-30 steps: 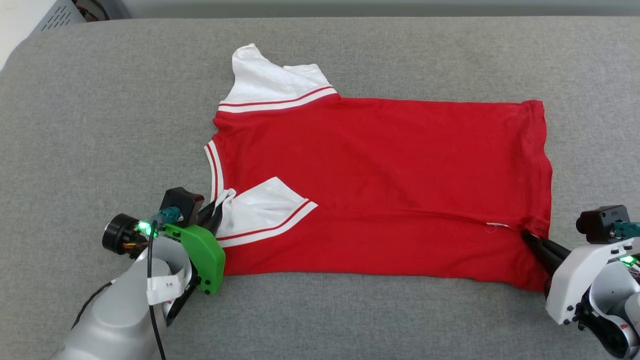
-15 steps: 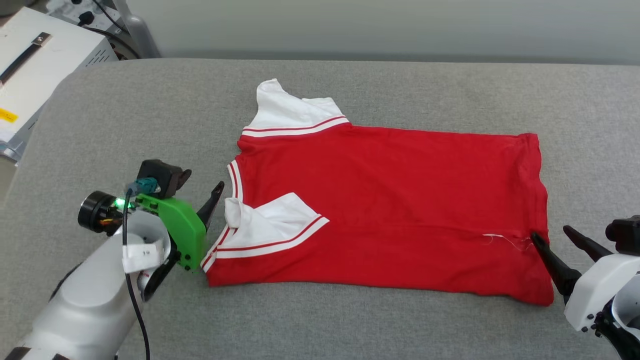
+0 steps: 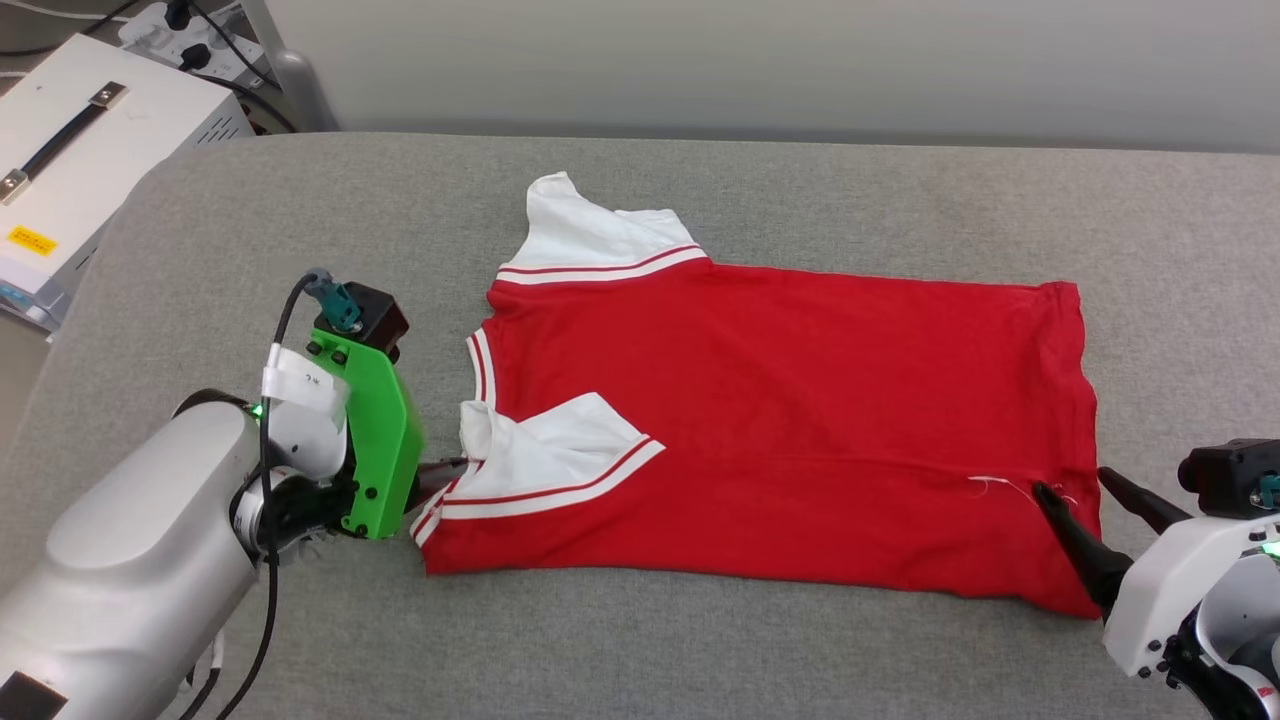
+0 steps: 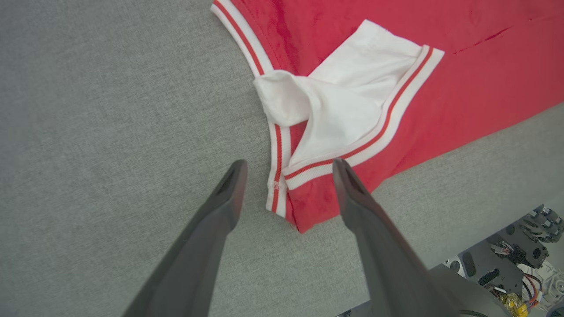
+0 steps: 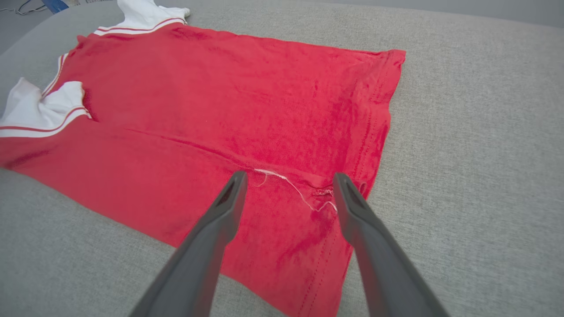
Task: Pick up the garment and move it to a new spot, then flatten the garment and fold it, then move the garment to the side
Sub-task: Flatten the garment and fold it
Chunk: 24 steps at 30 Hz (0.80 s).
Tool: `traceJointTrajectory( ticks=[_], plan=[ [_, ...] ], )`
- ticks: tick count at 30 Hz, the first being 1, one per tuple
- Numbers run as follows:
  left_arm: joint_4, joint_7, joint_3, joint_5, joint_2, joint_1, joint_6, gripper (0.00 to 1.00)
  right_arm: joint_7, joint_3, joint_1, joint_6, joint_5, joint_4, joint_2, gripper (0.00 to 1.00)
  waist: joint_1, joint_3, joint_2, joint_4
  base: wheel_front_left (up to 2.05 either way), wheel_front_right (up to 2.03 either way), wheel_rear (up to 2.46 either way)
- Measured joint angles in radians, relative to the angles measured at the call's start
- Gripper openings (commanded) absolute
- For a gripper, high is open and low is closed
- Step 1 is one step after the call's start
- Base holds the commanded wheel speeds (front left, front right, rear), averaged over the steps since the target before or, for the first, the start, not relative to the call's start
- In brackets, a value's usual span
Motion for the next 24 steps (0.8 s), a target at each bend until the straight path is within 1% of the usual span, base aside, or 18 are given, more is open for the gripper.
traceJointTrajectory(
  ticks=[3,5,13,18,19,20,24],
  plan=[
    [0.016,0.068,-0.015,-0.027,0.001,-0.002,0.000,1.00,0.012,0.006,0.000,0.000,0.000,-0.006,0.003,1.00,0.0000,0.009,0.0000,-0.010,0.00,0.00,0.00],
    [0.037,0.087,-0.025,-0.038,0.000,-0.001,0.000,1.00,0.019,0.011,-0.001,0.000,0.000,-0.008,0.003,1.00,0.0000,0.016,0.0000,-0.018,0.00,0.00,0.00],
    [0.160,0.086,-0.065,-0.046,-0.024,0.048,0.000,1.00,0.026,0.034,-0.023,0.000,0.000,-0.010,0.003,1.00,0.0000,0.049,0.0000,-0.056,0.00,0.00,0.00],
    [0.203,0.064,-0.080,-0.044,-0.029,0.049,-0.001,1.00,0.026,0.040,-0.035,0.000,0.002,-0.008,0.002,1.00,0.0000,0.063,0.0000,-0.071,0.00,0.00,0.00],
    [0.207,0.057,-0.085,-0.043,-0.030,0.047,-0.002,0.27,0.026,0.040,-0.037,0.000,0.002,-0.008,0.001,1.00,0.0000,0.063,0.0000,-0.072,0.00,0.00,0.00],
    [0.211,0.050,-0.091,-0.042,-0.033,0.046,-0.004,0.00,0.026,0.040,-0.039,0.000,0.002,-0.008,-0.002,1.00,0.0000,0.061,0.0000,-0.072,0.00,0.00,0.00],
    [0.209,0.009,-0.112,-0.043,-0.031,0.044,-0.004,0.00,0.039,0.038,-0.057,0.000,0.002,-0.012,-0.029,1.00,0.0000,0.045,0.0000,-0.068,0.00,0.00,0.00]
  ],
)
